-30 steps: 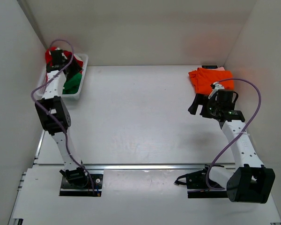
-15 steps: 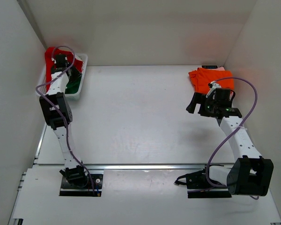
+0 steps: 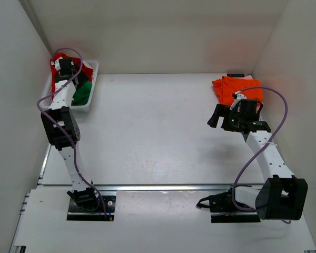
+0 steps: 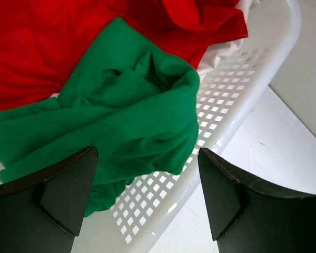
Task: Fold and stack the t-shirts
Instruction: Grab crumpled tshirt from bin with the left arm
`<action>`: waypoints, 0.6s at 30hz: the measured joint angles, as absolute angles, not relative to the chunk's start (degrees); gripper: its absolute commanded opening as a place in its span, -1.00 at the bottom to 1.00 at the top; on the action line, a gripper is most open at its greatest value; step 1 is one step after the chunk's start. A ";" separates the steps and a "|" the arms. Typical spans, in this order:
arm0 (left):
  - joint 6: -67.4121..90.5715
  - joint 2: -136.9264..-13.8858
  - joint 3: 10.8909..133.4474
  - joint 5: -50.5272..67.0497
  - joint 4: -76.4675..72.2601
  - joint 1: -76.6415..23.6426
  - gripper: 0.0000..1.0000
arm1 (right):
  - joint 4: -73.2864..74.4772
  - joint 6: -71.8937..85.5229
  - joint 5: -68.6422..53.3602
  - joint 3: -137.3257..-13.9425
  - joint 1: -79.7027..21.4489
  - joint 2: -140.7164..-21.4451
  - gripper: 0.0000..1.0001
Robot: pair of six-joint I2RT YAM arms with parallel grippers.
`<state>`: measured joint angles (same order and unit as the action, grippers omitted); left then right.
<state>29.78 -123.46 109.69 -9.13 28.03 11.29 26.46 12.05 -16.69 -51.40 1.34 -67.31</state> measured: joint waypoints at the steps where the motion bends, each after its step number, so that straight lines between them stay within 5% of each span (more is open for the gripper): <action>1: 29.78 -123.70 110.24 -9.34 28.36 11.38 0.78 | 26.48 12.05 -16.80 -51.40 1.41 -67.31 0.98; 6: 29.34 -126.45 113.47 -10.55 30.26 11.51 0.83 | 26.46 12.08 -17.32 -51.40 1.98 -67.31 0.98; 9: 29.12 -127.79 113.47 -11.07 30.98 11.51 0.58 | 26.35 12.23 -17.80 -51.40 2.02 -67.31 0.99; 12: 28.51 -130.13 115.46 -11.11 32.73 11.51 -1.00 | 26.11 12.34 -18.35 -51.40 2.02 -67.31 0.98; 18: 27.29 -131.41 118.72 -10.90 34.46 11.14 -1.00 | 26.09 12.93 -18.52 -51.40 1.83 -67.13 0.98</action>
